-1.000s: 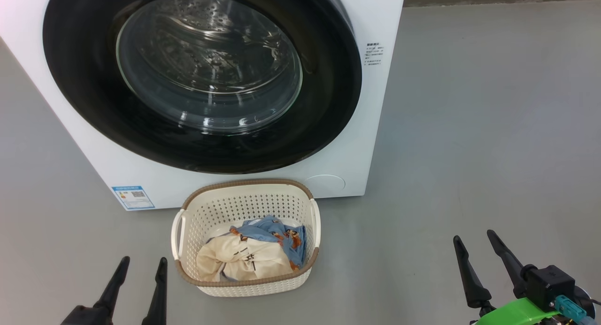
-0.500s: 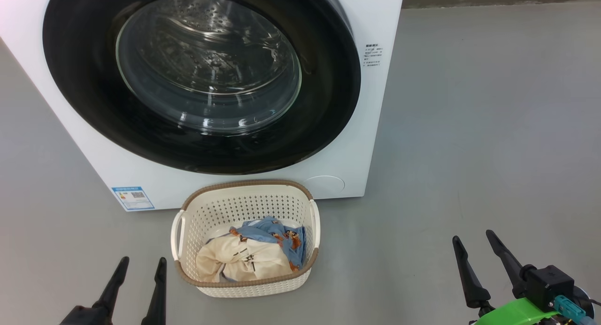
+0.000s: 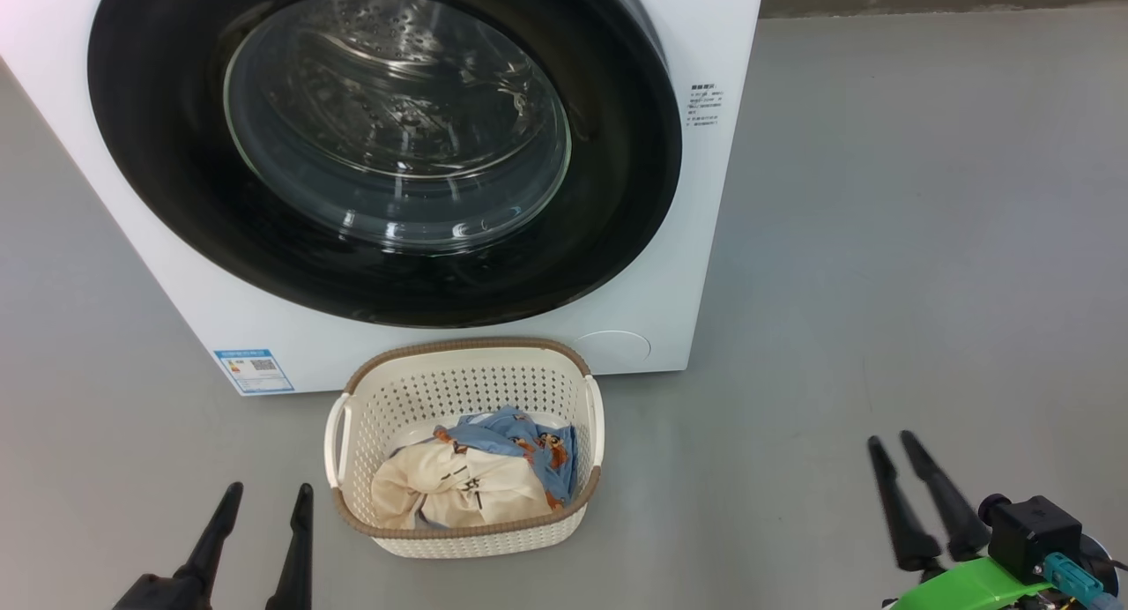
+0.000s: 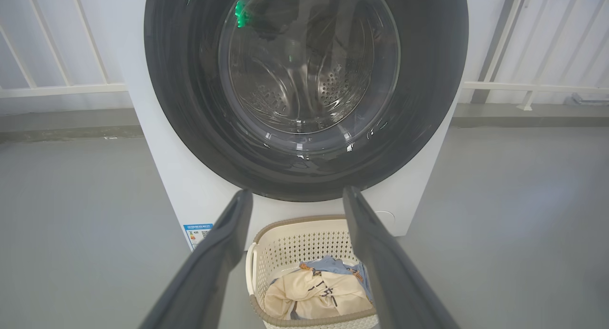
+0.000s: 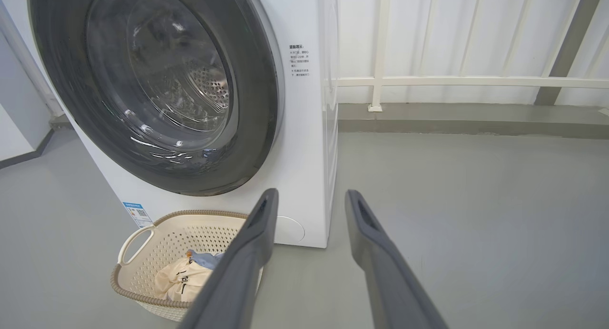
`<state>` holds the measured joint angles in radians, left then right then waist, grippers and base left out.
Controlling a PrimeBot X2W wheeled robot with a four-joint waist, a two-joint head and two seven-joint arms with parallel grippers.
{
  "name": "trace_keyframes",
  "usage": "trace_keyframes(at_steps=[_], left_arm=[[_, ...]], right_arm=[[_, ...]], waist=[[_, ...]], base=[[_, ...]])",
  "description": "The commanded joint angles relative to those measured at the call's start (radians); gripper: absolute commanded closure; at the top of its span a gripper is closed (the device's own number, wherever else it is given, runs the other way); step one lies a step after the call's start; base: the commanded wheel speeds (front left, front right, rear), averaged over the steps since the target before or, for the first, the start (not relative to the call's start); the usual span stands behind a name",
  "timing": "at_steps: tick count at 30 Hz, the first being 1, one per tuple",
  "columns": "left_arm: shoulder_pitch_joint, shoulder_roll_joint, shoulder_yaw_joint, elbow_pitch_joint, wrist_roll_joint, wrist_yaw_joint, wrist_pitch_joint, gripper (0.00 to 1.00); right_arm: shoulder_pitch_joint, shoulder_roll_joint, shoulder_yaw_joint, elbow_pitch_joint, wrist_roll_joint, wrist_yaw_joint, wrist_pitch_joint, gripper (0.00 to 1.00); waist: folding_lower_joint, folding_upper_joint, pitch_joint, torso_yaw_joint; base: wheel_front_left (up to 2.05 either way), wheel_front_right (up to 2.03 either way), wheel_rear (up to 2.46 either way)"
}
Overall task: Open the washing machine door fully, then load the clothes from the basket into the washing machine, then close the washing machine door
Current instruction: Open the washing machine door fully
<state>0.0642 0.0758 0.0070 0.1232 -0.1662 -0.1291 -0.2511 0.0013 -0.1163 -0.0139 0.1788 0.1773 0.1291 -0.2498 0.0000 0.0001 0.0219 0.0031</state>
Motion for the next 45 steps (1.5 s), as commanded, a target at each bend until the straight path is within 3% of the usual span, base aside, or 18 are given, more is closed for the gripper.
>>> trace_keyframes(at_steps=[1, 7, 15, 19, 24, 25, 29, 37, 45], left_arm=[[-0.022, 0.007, 0.033, -0.023, -0.014, -0.002, -0.011, 0.0], [-0.02, 0.007, 0.033, -0.024, -0.016, -0.002, -0.011, 0.0], [-0.013, 0.01, 0.026, -0.029, -0.021, -0.002, -0.011, 0.0], [-0.01, 0.013, 0.026, -0.035, -0.024, -0.002, -0.011, 0.0], [-0.015, 0.022, 0.021, -0.042, -0.025, -0.002, -0.011, 0.0], [-0.015, 0.022, 0.021, -0.042, -0.025, -0.002, -0.011, 0.0], [-0.03, 0.033, 0.017, -0.05, -0.026, -0.002, -0.011, 0.0], [-0.062, 0.052, 0.013, -0.066, -0.026, -0.002, -0.011, 0.0], [-0.091, 0.06, 0.011, -0.077, -0.024, -0.002, -0.011, 0.0]], right_arm=[[-0.02, -0.004, 0.02, -0.027, -0.005, 0.002, -0.012, 1.0], [-0.023, 0.002, 0.006, -0.034, 0.011, 0.002, -0.012, 1.0], [-0.038, 0.038, -0.123, -0.036, 0.268, 0.002, -0.012, 1.0], [-0.06, 0.048, -0.205, -0.027, 0.472, 0.002, -0.012, 1.0], [-0.128, 0.041, -0.296, 0.005, 0.815, 0.002, -0.012, 1.0], [-0.128, 0.041, -0.296, 0.005, 0.815, 0.002, -0.012, 1.0], [-0.198, -0.038, -0.292, 0.065, 1.072, 0.002, -0.009, 1.0], [-0.364, -0.163, -0.311, 0.111, 1.43, 0.002, 0.179, 1.0], [-0.541, -0.16, -0.307, 0.143, 1.498, 0.002, 0.379, 1.0]], waist=[[0.0, -0.0001, 0.0, 0.001], [0.0, -0.0001, 0.0, 0.001], [0.0, -0.0001, 0.006, 0.004], [0.0, -0.0001, 0.018, 0.007], [0.0, -0.0001, 0.051, 0.007], [0.0, -0.0001, 0.051, 0.007], [0.0, -0.0001, 0.093, 0.01], [0.0, -0.0001, 0.194, 0.02], [0.0, -0.0001, 0.272, 0.02]], base=[[0.0, 0.0, 0.0], [0.0, 0.0, 0.0], [0.0, 0.0, 0.0], [0.0, 0.0, 0.0], [0.0, 0.0, 0.0], [0.0, 0.0, 0.0], [0.0, 0.0, 0.0], [0.0, 0.0, 0.0], [0.0, 0.0, 0.0]])
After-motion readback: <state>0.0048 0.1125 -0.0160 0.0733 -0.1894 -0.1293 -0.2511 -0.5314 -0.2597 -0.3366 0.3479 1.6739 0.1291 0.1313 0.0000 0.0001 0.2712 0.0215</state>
